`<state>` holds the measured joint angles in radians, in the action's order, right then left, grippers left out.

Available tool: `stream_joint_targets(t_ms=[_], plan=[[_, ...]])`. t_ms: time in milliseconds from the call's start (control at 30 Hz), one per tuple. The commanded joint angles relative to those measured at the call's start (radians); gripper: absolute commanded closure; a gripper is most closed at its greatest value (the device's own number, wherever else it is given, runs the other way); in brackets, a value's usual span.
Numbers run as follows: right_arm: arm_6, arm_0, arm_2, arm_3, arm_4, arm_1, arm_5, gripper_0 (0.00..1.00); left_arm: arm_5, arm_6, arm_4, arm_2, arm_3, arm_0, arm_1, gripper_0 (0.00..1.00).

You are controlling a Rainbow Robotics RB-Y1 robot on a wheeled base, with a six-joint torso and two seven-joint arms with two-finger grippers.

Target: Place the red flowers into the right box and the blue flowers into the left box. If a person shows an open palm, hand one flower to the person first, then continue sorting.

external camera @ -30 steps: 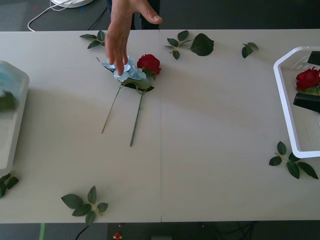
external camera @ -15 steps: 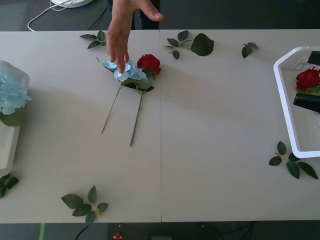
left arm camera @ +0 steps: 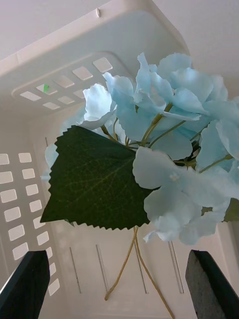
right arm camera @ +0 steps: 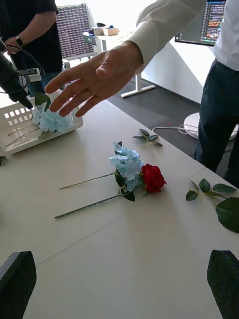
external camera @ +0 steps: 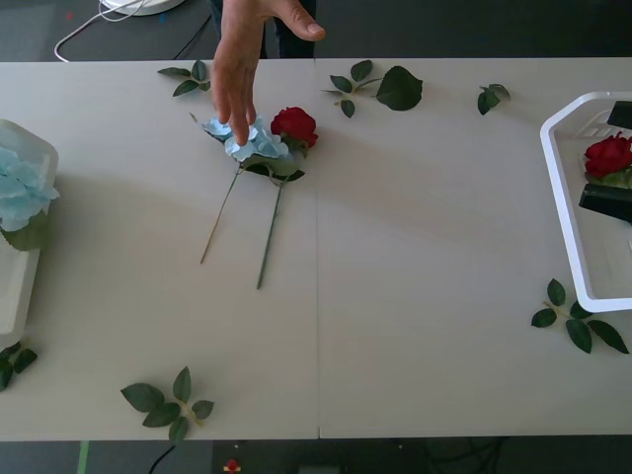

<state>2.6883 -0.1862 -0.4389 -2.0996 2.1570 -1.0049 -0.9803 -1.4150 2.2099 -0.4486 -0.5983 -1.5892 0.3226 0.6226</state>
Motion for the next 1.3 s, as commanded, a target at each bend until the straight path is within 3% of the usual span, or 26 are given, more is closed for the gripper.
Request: stream_joint_targets(t_ms=[33, 533, 833, 1000, 1300], plan=[[0.005, -0.018, 0.005, 0.000, 0.015, -0.044, 0.011, 0.00, 0.013, -0.041, 0.010, -0.020, -0.012, 0.000, 0.046, 0.21], [0.005, -0.018, 0.005, 0.000, 0.015, -0.044, 0.011, 0.00, -0.002, -0.004, -0.001, -0.018, -0.014, -0.002, 0.045, 0.21], [0.005, -0.018, 0.005, 0.000, 0.015, -0.044, 0.011, 0.00, -0.318, -0.007, -0.022, 0.006, -0.060, 0.150, 0.052, 0.21], [0.005, -0.018, 0.005, 0.000, 0.015, -0.044, 0.011, 0.00, -0.410, -0.050, -0.045, 0.143, -0.061, 0.260, 0.051, 0.22], [0.005, -0.018, 0.005, 0.000, 0.015, -0.044, 0.011, 0.00, -0.349, -0.276, -0.068, 0.520, 0.009, 0.401, 0.045, 0.21]])
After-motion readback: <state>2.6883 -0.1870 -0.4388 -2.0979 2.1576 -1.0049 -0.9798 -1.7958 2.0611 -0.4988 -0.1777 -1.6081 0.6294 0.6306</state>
